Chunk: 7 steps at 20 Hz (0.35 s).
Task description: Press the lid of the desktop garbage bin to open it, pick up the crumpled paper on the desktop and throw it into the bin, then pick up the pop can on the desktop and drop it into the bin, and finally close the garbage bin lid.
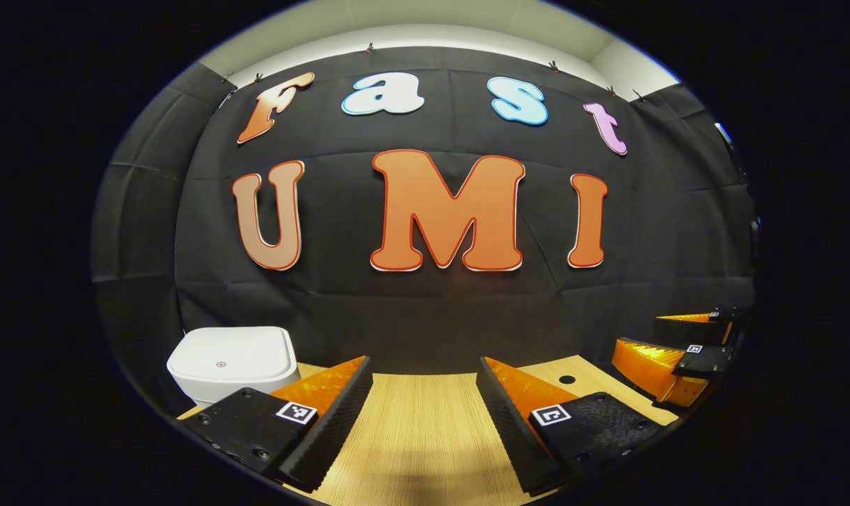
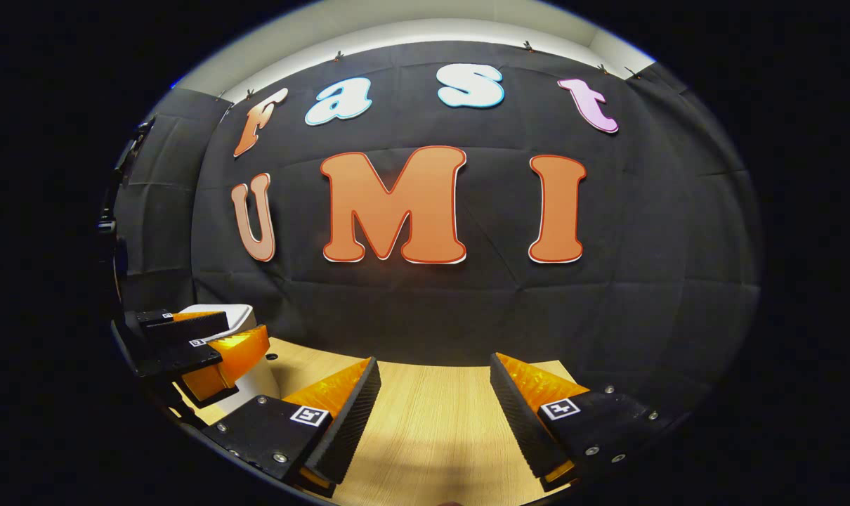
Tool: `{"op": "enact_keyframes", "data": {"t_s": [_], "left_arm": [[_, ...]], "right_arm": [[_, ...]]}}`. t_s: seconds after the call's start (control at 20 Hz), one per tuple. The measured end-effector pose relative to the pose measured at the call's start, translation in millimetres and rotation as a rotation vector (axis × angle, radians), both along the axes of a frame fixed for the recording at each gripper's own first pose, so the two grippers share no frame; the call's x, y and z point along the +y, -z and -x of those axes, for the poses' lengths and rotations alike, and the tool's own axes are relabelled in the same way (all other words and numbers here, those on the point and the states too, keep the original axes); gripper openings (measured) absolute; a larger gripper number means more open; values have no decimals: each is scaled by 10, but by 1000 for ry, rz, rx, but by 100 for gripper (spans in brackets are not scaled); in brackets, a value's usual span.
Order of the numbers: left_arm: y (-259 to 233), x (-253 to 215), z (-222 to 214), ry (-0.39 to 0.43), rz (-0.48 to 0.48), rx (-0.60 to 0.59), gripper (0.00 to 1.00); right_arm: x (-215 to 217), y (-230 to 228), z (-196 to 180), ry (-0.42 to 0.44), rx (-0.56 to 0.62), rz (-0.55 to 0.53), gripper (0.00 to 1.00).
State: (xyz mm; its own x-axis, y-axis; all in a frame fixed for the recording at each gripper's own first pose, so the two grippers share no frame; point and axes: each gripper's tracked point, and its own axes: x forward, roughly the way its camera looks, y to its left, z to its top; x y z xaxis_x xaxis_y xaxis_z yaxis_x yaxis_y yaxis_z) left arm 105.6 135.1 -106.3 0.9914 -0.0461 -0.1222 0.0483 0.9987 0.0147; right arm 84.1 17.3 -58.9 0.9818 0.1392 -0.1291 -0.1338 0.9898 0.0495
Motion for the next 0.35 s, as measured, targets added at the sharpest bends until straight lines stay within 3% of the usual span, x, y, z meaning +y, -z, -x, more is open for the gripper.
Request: {"op": "enact_keyframes", "data": {"t_s": [0.35], "left_arm": [[28,-12,33,1,-9,-2,95]], "right_arm": [[0,21,22,3,2,-2,94]]}}
